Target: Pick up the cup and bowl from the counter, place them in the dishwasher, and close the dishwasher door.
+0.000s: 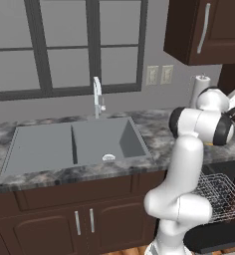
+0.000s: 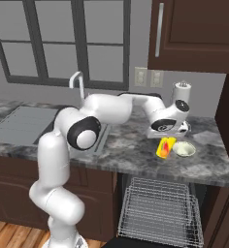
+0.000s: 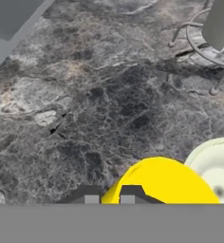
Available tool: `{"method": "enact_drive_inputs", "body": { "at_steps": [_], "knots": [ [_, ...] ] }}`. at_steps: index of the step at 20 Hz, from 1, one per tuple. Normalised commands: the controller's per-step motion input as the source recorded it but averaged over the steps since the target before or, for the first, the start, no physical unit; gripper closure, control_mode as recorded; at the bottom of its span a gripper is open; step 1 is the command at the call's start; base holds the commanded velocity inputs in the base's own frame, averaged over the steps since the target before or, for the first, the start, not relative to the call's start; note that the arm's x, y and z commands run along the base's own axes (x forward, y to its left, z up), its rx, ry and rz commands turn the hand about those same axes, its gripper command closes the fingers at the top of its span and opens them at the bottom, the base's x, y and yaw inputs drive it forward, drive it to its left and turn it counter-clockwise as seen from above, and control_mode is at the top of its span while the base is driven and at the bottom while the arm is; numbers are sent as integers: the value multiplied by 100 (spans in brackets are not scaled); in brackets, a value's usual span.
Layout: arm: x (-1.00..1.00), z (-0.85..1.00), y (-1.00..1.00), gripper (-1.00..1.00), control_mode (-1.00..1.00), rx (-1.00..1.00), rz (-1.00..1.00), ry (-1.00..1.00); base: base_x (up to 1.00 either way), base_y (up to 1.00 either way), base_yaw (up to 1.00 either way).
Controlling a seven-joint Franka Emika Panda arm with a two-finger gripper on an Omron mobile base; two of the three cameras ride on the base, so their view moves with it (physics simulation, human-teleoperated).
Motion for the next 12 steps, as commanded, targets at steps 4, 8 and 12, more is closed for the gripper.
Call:
{"method": "enact_drive_inputs", "body": {
  "at_steps": [4, 8, 12],
  "knots": [
    [-44, 2, 0, 100, -100, 3, 0, -11, 0, 0, 0],
    [-41, 0, 0, 100, -100, 13, -2, -9, 0, 0, 0],
    [-46, 3, 0, 100, -100, 16, -7, -10, 0, 0, 0]
  ]
}}
